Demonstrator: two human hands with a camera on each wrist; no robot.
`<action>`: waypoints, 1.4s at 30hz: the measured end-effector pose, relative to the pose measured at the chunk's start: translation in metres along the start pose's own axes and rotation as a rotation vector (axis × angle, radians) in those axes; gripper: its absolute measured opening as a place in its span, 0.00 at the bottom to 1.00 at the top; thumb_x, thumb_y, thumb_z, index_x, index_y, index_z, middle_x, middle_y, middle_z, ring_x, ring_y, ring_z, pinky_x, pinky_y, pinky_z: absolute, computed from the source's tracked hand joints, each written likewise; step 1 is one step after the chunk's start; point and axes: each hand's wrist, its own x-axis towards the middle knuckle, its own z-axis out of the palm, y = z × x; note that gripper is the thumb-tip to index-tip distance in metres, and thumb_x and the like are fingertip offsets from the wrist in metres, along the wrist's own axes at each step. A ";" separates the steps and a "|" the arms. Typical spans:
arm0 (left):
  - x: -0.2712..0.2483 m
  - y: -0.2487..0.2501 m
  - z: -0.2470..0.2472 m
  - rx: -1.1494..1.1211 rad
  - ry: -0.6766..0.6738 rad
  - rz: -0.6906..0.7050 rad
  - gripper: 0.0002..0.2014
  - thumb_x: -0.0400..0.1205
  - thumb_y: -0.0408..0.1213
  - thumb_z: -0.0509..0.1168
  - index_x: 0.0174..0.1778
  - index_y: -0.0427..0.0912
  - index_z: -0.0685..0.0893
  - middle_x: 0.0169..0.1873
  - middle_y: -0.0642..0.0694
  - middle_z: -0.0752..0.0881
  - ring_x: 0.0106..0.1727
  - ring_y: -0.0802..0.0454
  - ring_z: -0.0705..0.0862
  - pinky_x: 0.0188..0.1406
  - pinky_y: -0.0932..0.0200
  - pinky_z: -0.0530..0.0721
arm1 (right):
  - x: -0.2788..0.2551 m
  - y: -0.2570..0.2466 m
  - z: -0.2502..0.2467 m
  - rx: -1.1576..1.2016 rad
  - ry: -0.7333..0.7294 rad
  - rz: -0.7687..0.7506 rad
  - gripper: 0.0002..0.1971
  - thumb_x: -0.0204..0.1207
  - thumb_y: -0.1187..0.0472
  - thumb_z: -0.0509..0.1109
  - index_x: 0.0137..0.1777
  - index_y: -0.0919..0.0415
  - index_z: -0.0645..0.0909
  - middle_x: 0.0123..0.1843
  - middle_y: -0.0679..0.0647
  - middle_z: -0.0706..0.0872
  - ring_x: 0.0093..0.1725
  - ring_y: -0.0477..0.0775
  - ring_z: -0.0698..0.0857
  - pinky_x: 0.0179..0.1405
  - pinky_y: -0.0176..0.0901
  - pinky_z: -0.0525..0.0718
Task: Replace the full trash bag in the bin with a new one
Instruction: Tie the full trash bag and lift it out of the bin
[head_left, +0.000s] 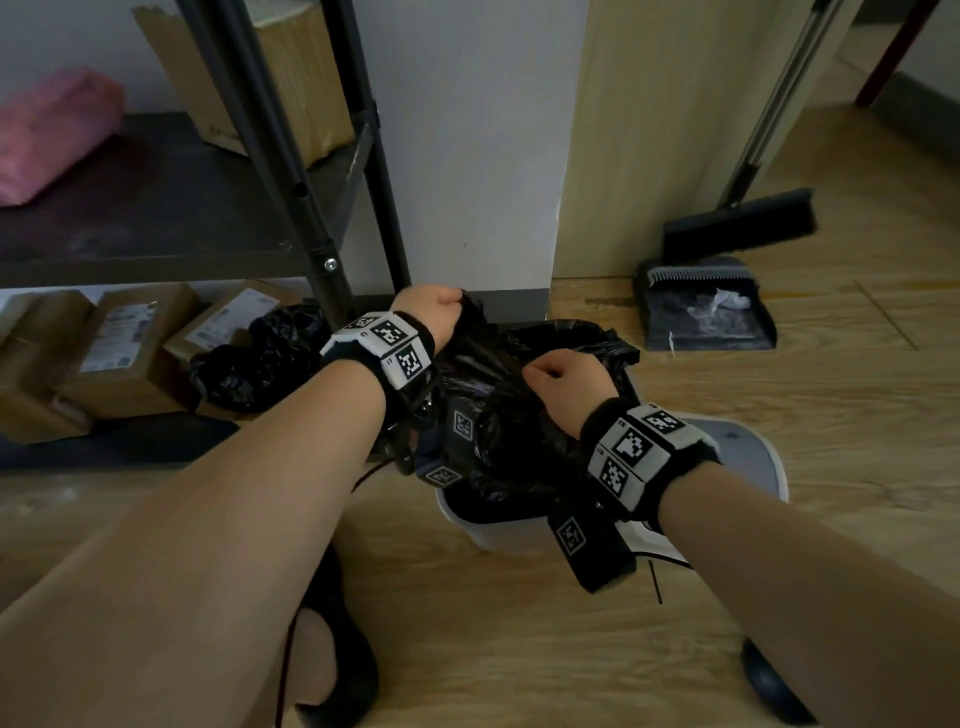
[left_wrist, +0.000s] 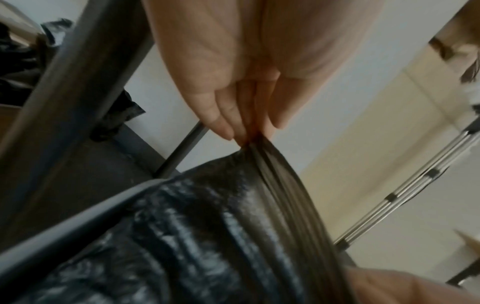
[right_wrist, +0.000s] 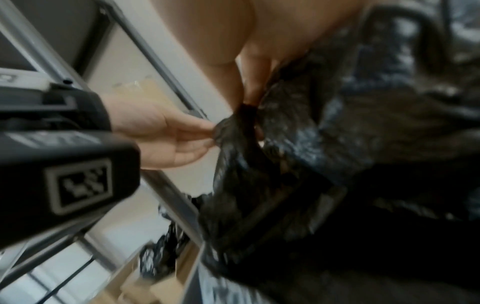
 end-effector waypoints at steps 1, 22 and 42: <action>-0.003 0.004 -0.002 -0.063 0.029 0.026 0.18 0.85 0.36 0.58 0.69 0.36 0.80 0.70 0.41 0.81 0.73 0.47 0.76 0.70 0.68 0.66 | 0.000 0.000 -0.002 0.015 0.056 -0.001 0.11 0.81 0.60 0.62 0.56 0.61 0.84 0.48 0.56 0.87 0.48 0.55 0.85 0.45 0.38 0.79; -0.062 0.023 -0.019 0.037 0.145 0.118 0.18 0.86 0.39 0.54 0.67 0.37 0.81 0.66 0.38 0.82 0.69 0.42 0.78 0.66 0.58 0.72 | -0.042 -0.005 -0.088 -0.095 0.272 0.116 0.21 0.75 0.69 0.65 0.69 0.58 0.78 0.68 0.60 0.83 0.67 0.62 0.80 0.66 0.47 0.78; -0.034 0.019 -0.016 -0.130 0.272 0.029 0.17 0.85 0.44 0.57 0.58 0.38 0.86 0.59 0.41 0.86 0.61 0.44 0.82 0.50 0.64 0.70 | -0.005 -0.013 -0.073 0.357 0.381 -0.016 0.11 0.77 0.59 0.68 0.45 0.68 0.86 0.41 0.59 0.86 0.44 0.53 0.82 0.45 0.40 0.78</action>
